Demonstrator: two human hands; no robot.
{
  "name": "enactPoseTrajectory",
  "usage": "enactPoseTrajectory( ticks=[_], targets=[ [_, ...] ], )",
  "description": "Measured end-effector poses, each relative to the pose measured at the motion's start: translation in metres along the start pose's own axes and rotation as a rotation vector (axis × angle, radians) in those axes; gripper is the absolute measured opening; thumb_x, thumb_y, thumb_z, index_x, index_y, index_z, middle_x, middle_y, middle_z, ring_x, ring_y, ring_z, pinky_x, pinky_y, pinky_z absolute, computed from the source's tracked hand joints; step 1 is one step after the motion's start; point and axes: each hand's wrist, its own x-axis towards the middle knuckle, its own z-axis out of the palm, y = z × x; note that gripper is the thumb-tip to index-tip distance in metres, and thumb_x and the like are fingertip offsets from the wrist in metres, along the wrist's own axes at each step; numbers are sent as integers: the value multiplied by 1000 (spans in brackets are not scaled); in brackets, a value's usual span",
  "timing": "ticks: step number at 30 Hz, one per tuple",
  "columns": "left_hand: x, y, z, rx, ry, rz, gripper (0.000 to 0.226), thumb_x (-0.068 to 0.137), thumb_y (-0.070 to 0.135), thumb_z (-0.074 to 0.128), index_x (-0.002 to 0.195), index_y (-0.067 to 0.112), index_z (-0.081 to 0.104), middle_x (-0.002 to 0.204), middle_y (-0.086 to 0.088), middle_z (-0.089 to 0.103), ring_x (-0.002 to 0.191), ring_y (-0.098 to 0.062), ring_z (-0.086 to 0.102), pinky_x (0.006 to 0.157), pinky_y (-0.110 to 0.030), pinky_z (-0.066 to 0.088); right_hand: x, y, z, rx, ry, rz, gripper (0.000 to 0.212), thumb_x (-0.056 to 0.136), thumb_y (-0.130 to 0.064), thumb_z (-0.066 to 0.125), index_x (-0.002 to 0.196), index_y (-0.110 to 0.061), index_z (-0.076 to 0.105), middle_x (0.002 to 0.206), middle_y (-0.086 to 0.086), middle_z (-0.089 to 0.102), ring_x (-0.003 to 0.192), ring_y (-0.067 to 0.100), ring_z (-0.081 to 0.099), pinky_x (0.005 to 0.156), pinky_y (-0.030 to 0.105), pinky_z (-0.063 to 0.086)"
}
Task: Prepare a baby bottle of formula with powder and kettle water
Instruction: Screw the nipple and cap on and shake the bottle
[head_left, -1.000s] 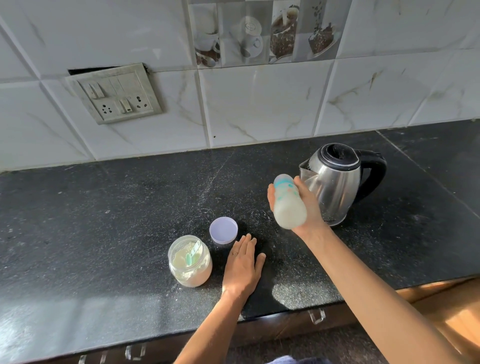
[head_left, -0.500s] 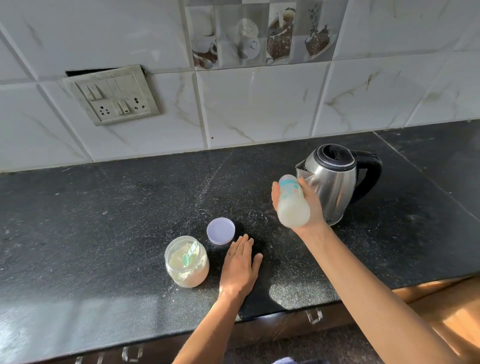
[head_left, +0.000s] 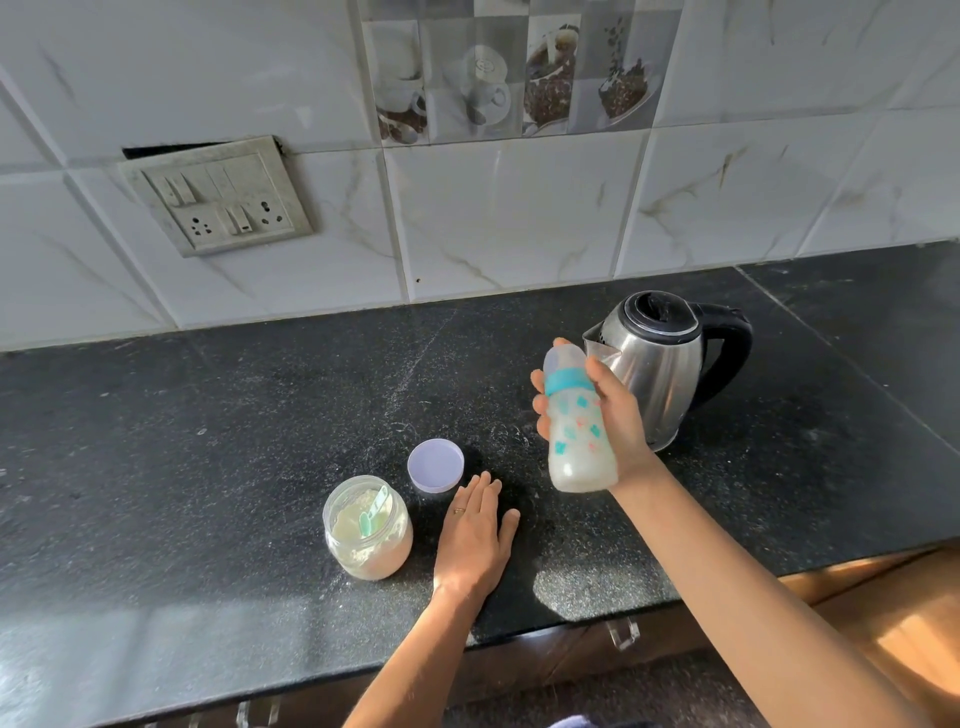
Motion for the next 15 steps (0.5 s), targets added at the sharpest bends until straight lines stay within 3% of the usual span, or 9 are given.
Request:
enactPoseTrajectory(
  ticks=[3, 7, 9, 12, 15],
  targets=[
    [0, 0, -1, -1, -8, -3, 68, 91, 54, 14, 141, 16, 40, 152, 1, 34, 143, -10, 18, 112, -16, -6, -4, 1, 1, 114, 49, -11, 44, 89, -40, 52, 124, -13, 52, 102, 8, 62, 79, 21, 65, 65, 34, 57],
    [0, 0, -2, 1, -7, 0, 54, 99, 46, 27, 142, 16, 39, 153, 0, 32, 144, -10, 17, 112, -17, -5, -9, 1, 4, -116, -32, -17, 41, 84, -30, 54, 124, -22, 49, 98, 12, 61, 72, 23, 61, 63, 33, 55],
    [0, 0, -1, -3, -5, 3, 50, 100, 42, 32, 142, 16, 39, 153, 1, 31, 144, -10, 17, 111, -17, -6, -9, -1, 11, -28, -31, -25, 37, 86, -31, 52, 120, -16, 52, 96, 11, 62, 71, 22, 63, 63, 32, 56],
    [-1, 0, -2, -1, -7, 14, 61, 96, 51, 20, 141, 16, 39, 153, 1, 33, 143, -10, 18, 111, -16, -6, -10, -2, 13, 55, 23, -50, 45, 86, -36, 58, 121, -8, 54, 97, 10, 65, 79, 22, 67, 70, 35, 58],
    [-1, 0, -2, -9, -8, 18, 71, 89, 55, 11, 141, 16, 41, 152, 0, 34, 143, -11, 20, 112, -18, -3, -12, 0, 10, -171, -102, -43, 59, 79, -35, 71, 132, -20, 49, 101, 15, 63, 76, 23, 64, 67, 35, 57]
  ],
)
